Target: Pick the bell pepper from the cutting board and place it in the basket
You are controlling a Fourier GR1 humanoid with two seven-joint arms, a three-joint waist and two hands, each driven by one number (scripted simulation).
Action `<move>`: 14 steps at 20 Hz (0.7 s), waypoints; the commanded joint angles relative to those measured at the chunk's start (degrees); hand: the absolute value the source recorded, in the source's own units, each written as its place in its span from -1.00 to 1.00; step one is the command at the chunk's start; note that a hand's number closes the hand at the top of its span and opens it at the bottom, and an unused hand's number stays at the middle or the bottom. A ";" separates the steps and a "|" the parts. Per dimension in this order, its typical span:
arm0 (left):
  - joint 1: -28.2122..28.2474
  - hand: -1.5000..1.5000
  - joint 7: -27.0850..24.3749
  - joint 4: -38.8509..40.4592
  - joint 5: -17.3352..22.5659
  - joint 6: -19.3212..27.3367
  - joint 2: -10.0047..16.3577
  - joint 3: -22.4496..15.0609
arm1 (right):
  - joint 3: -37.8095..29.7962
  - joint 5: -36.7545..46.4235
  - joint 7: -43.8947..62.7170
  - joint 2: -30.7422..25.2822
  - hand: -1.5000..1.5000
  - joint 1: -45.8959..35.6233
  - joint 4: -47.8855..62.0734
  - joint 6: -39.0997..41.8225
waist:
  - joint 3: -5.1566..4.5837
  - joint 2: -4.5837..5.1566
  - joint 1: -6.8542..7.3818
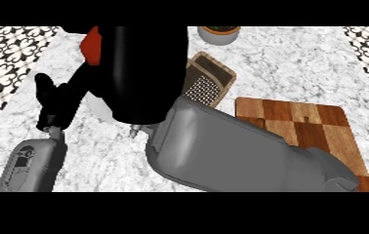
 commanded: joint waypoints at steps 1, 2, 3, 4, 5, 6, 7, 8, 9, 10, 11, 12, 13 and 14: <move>-0.21 0.00 -0.40 0.76 -0.30 -0.16 0.18 -0.05 | -3.60 0.26 14.56 0.71 1.00 -8.61 6.98 4.24 | 0.04 0.50 -0.33; 0.08 0.00 -0.57 -0.60 -0.42 0.49 -0.26 -0.17 | -4.82 0.06 14.58 0.71 1.00 -9.71 8.56 3.88 | 0.16 0.44 -0.17; -0.74 0.00 -1.12 0.68 -0.47 0.59 0.51 0.72 | -4.52 -0.43 14.59 0.71 1.00 -10.03 9.29 3.25 | 0.16 0.72 -0.70; -0.67 0.00 0.27 -0.96 0.15 0.39 -0.25 0.13 | -5.98 -0.34 14.59 0.71 1.00 -11.25 11.05 4.10 | 0.25 0.48 -0.71; -0.09 0.00 0.28 -0.63 -0.10 0.60 -0.01 0.34 | -6.06 -0.32 14.59 0.71 1.00 -12.08 11.33 4.07 | 0.25 0.37 -0.76; 0.50 0.00 -0.94 0.18 0.29 -0.61 1.51 1.31 | -6.21 -0.79 14.60 0.71 1.00 -12.57 12.43 4.21 | 0.21 0.54 -0.71; 0.34 0.00 -0.67 0.15 -0.02 0.59 -0.41 0.43 | -6.97 -1.61 14.60 0.71 1.00 -13.43 14.40 3.64 | 0.27 0.93 -1.10; 0.59 0.00 -0.32 -0.69 0.24 0.32 0.23 0.81 | -6.67 -2.63 14.60 0.71 1.00 -14.17 14.26 4.59 | 0.31 0.64 -1.02; -0.81 0.00 -0.38 1.04 0.52 -0.46 1.05 1.37 | -5.08 -2.49 14.60 0.71 1.00 -14.13 14.64 3.57 | 0.28 0.83 -1.51; -0.51 0.00 0.78 -0.41 0.11 1.54 -0.19 1.17 | -4.56 -2.00 14.60 0.71 1.00 -13.11 14.90 4.35 | 0.39 0.64 -2.19; 0.76 0.00 0.31 -2.03 0.21 0.37 0.30 0.64 | -6.29 -3.44 14.60 0.71 1.00 -15.60 16.47 4.33 | 0.38 0.67 -1.25; 0.88 0.00 -0.17 -0.98 -0.40 0.85 0.37 0.76 | -5.30 -2.81 14.60 0.71 1.00 -13.40 16.14 2.78 | 0.43 0.89 -2.38; 1.49 0.00 -0.64 -0.39 1.57 -1.71 1.98 2.18 | -3.69 -2.48 14.59 0.71 1.00 -12.73 17.95 -0.14 | 0.34 1.13 -1.18; 1.27 0.00 -0.93 -1.54 -0.21 1.11 -0.64 0.49 | -3.41 -2.19 14.30 0.71 1.00 -11.16 18.23 -1.85 | 0.43 1.24 -1.98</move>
